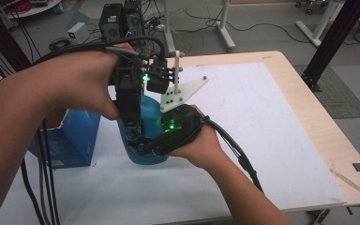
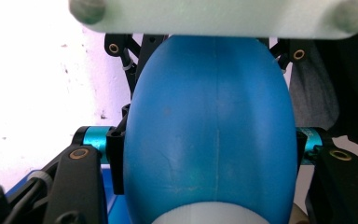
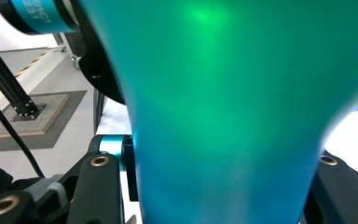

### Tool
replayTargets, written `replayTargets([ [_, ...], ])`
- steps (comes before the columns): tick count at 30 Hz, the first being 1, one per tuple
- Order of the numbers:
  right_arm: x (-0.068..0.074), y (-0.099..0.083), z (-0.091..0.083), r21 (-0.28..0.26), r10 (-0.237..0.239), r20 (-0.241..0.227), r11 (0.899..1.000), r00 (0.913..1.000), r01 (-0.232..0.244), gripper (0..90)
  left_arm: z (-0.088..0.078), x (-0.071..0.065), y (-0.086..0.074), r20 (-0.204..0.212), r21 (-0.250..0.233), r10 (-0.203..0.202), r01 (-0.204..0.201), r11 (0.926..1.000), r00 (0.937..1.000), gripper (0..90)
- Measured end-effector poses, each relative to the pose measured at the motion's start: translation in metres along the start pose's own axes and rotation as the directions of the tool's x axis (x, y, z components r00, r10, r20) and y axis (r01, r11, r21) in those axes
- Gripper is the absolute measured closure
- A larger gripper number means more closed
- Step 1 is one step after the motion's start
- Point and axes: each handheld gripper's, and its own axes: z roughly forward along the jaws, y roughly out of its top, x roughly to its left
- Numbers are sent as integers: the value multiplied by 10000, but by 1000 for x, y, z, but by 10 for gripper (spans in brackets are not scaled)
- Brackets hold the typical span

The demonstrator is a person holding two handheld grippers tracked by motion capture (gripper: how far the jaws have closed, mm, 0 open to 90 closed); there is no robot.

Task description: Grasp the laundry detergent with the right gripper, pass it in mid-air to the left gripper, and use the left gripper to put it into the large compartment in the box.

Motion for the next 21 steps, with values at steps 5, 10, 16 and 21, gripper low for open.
replayTargets([
  [5, -1, 0, 0, 30, -88, 29, 10000, 10000, 88, 457, 1, 1, 3, 31, 230, 14, -15, 9997, 10000, 397],
  [10, -1, -1, 0, 50, -36, -17, 10000, 10000, 36, 440, 1, 1, 3, 83, 235, -53, 51, 9997, 10000, 398],
  [16, 3, -1, -2, 268, 81, -24, 9996, 10000, -81, 314, -1, 2, 3, 50, 251, -222, 221, 9994, 9997, 397],
  [21, 5, -5, -16, 522, 5, 333, 9986, 9994, -22, 224, -4, 3, -2, 40, 280, -469, 468, 9985, 9989, 397],
])
